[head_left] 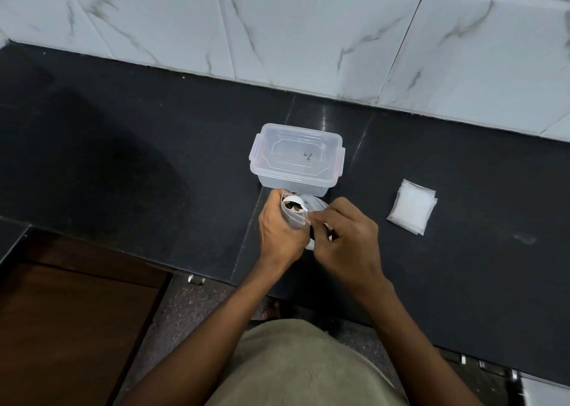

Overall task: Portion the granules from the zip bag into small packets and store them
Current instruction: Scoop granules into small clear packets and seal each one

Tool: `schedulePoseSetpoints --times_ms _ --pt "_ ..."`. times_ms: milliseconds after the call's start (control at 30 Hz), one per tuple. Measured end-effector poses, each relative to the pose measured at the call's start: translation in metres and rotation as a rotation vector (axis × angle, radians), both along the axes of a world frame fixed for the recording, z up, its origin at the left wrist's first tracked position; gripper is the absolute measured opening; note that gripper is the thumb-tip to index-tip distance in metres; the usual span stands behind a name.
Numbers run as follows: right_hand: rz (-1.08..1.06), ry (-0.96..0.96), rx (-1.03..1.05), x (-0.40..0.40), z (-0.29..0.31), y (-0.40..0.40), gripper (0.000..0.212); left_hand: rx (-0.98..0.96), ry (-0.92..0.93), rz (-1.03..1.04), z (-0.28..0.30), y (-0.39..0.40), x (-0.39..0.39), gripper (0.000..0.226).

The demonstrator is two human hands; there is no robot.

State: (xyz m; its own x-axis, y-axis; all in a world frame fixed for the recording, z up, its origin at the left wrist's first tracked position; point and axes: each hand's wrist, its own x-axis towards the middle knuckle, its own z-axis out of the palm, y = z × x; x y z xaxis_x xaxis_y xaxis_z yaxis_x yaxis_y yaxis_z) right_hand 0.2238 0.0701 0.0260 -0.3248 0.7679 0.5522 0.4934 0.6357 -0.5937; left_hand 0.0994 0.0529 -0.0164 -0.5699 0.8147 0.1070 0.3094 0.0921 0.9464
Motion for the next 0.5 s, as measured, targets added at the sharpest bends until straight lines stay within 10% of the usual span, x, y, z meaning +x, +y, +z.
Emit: schedulePoseSetpoints --times_ms 500 --pt "-0.048 0.029 0.316 -0.002 -0.013 -0.001 0.014 0.05 -0.12 -0.011 0.009 0.006 0.001 0.039"
